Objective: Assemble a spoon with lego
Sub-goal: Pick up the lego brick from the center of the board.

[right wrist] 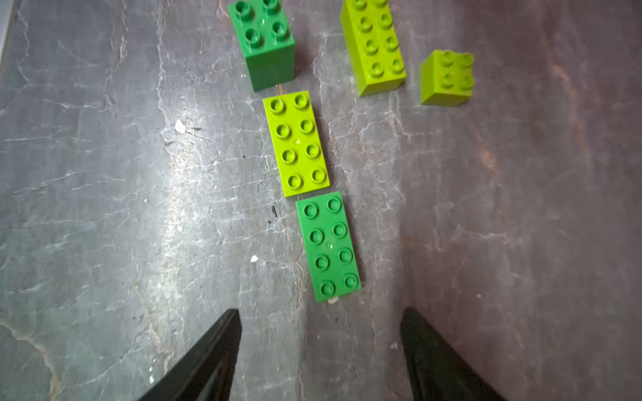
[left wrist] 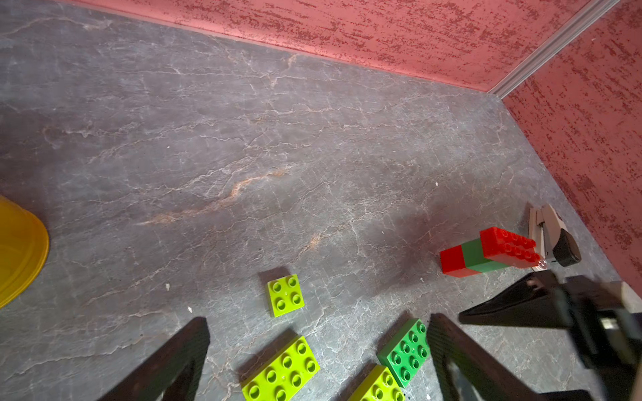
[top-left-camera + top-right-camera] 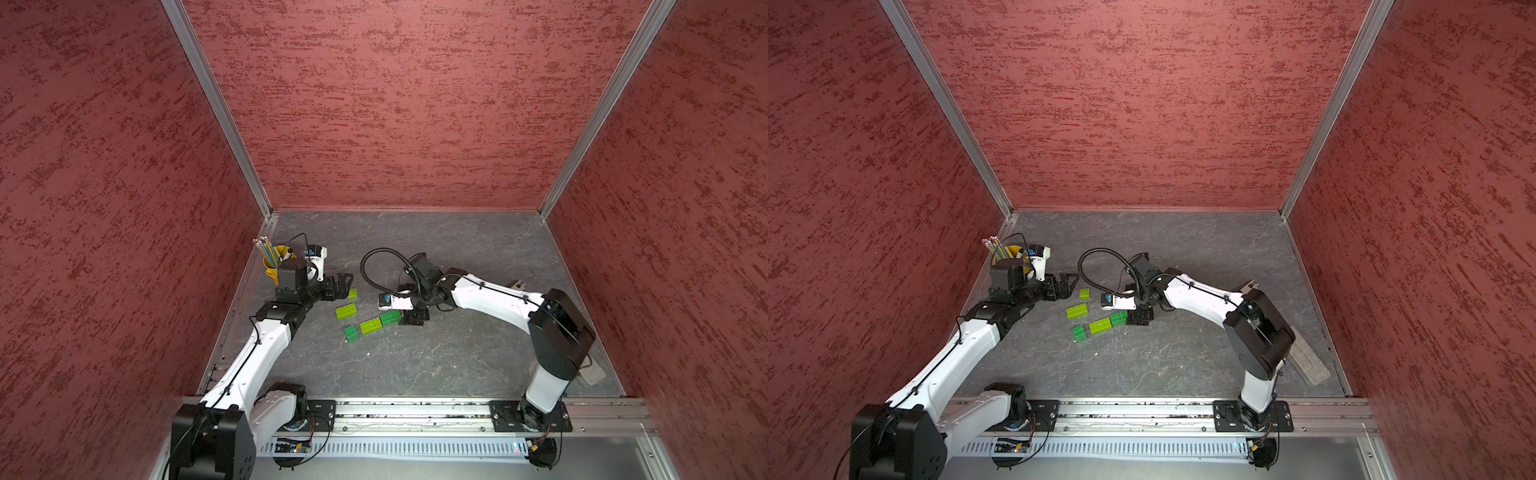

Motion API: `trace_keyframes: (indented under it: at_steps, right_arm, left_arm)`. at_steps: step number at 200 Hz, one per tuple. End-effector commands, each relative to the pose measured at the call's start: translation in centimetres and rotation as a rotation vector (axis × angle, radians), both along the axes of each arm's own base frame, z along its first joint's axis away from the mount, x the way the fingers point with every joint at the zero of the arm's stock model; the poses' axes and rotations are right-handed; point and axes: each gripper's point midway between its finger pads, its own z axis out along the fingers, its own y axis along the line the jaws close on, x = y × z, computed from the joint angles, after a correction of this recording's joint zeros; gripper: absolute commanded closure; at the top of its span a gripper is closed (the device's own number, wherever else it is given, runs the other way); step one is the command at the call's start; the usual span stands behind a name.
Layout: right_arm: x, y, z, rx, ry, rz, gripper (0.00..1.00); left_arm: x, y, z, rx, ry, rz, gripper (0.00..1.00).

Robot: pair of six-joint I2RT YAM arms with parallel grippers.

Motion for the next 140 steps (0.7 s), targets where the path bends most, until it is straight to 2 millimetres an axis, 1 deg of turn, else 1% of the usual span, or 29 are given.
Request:
trace_keyframes:
  at_steps: [1, 32, 57, 75, 111, 140]
  right_arm:
    - [0.5, 2.2, 0.3, 0.035, -0.046, 0.084, 0.26]
    - [1.3, 3.2, -1.0, 0.0, -0.05, 0.09, 0.28]
    - [1.7, 3.8, -2.0, -0.029, -0.049, 0.089, 0.29]
    - [1.6, 4.0, -2.5, -0.045, -0.037, 0.102, 0.32]
    - [1.0, 4.0, -3.1, -0.074, -0.016, 0.134, 0.36]
    - [0.9, 3.7, -3.6, -0.095, -0.007, 0.134, 0.39]
  left_arm:
    - [0.2, 1.1, -0.6, -0.019, 0.045, 0.061, 0.0]
    - [0.1, 2.1, -0.8, -0.047, 0.04, 0.101, 0.0]
    - [0.2, 2.1, -0.8, -0.052, 0.043, 0.094, 0.0]
    - [0.2, 2.0, -0.9, -0.053, 0.045, 0.088, 0.0]
    - [0.2, 1.9, -0.9, -0.051, 0.043, 0.083, 0.0]
    - [0.1, 1.8, -1.0, -0.05, 0.045, 0.075, 0.0]
